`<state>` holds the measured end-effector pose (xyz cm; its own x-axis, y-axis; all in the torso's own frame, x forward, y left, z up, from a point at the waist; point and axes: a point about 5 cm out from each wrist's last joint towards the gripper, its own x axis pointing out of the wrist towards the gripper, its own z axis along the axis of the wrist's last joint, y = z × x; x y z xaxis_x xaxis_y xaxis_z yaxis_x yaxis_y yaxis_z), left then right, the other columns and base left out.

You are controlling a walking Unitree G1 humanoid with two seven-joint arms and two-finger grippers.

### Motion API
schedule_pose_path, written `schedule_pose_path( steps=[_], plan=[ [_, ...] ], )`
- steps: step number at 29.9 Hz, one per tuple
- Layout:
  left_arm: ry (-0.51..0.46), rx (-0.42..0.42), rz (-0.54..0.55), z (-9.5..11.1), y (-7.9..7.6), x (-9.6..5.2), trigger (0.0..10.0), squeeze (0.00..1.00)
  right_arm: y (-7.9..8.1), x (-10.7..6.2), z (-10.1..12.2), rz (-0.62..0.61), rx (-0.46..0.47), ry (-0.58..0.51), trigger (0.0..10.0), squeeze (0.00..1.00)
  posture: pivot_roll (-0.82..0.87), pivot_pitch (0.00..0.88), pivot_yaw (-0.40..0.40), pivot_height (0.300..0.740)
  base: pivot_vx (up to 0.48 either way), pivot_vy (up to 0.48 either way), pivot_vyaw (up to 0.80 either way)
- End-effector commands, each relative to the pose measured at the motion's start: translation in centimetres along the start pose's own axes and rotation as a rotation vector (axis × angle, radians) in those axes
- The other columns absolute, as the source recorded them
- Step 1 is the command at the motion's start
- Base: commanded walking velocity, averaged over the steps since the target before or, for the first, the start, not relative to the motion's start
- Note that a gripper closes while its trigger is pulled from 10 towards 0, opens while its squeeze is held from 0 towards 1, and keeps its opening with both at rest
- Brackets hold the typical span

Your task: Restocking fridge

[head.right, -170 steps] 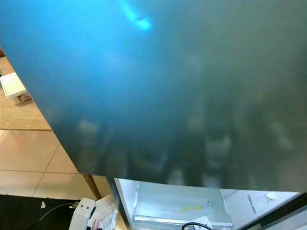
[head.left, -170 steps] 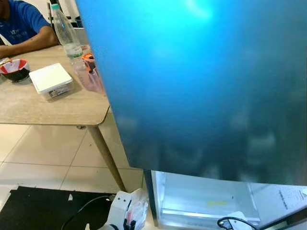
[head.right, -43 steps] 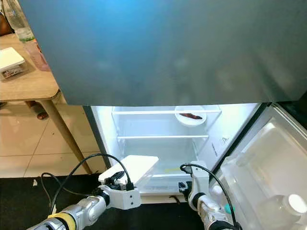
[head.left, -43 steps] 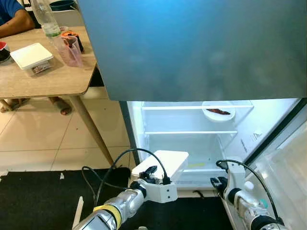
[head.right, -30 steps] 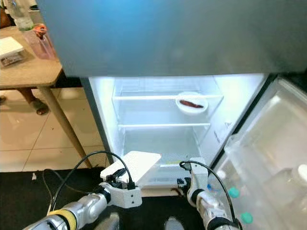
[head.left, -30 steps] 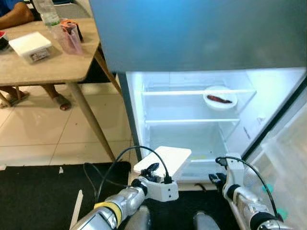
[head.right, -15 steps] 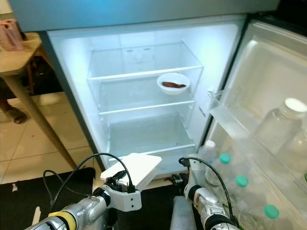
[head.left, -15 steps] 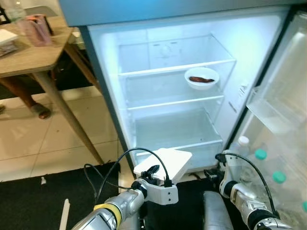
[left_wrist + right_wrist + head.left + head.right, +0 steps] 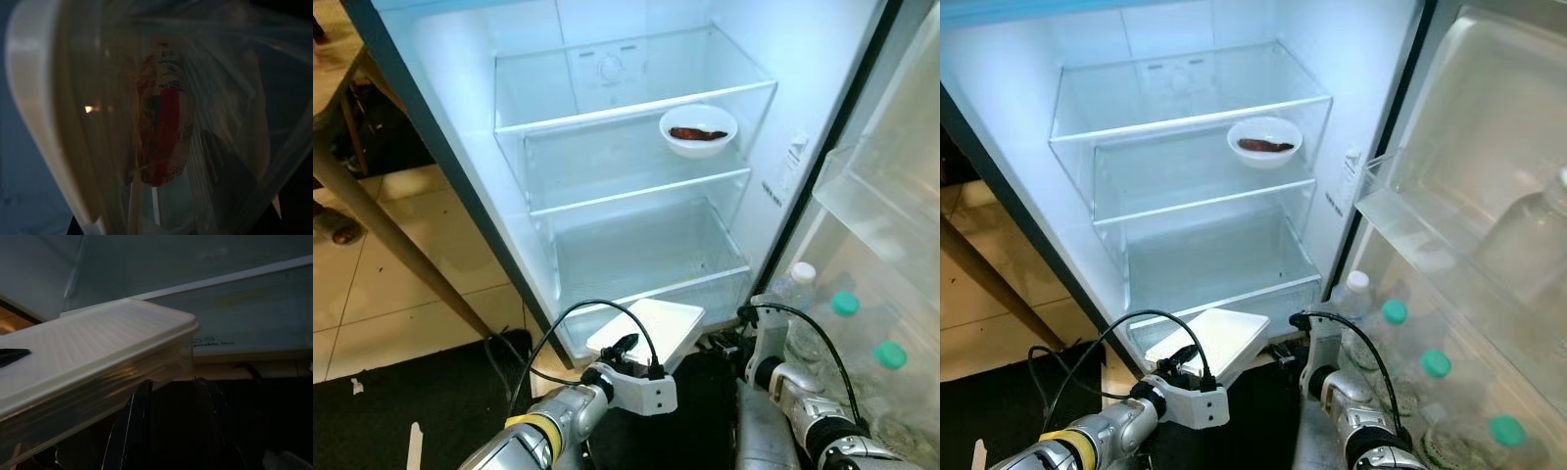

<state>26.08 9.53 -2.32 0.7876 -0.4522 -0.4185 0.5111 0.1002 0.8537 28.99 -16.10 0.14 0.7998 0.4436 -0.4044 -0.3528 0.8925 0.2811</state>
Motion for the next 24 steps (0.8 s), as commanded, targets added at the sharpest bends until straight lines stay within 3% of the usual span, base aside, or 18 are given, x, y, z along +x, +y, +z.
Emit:
schedule_pose_path(
  steps=[1,8,18,24],
  plan=[
    [0.006,0.035,0.029,-0.4,0.4,0.0,10.0,0.00,0.5,0.3,0.2,0.033,0.003,-0.014,10.0,0.00,-0.09,0.095,0.018,0.485,0.000,0.000,0.00],
    [0.022,0.065,0.062,-0.9,1.1,0.0,10.0,0.00,1.1,0.7,1.0,0.071,-0.003,-0.047,10.0,0.00,-0.09,0.096,0.018,0.465,0.000,0.000,0.00],
    [0.056,0.108,0.243,-1.6,4.2,0.5,10.0,0.00,2.7,1.5,2.0,0.146,-0.007,-0.091,10.0,0.00,-0.08,0.116,0.012,0.420,0.000,0.000,0.00],
    [0.070,0.107,0.280,-1.9,4.8,0.5,10.0,0.00,2.9,1.6,2.4,0.157,-0.004,-0.130,10.0,0.00,-0.08,0.125,0.014,0.415,0.000,0.000,0.00]
  ],
)
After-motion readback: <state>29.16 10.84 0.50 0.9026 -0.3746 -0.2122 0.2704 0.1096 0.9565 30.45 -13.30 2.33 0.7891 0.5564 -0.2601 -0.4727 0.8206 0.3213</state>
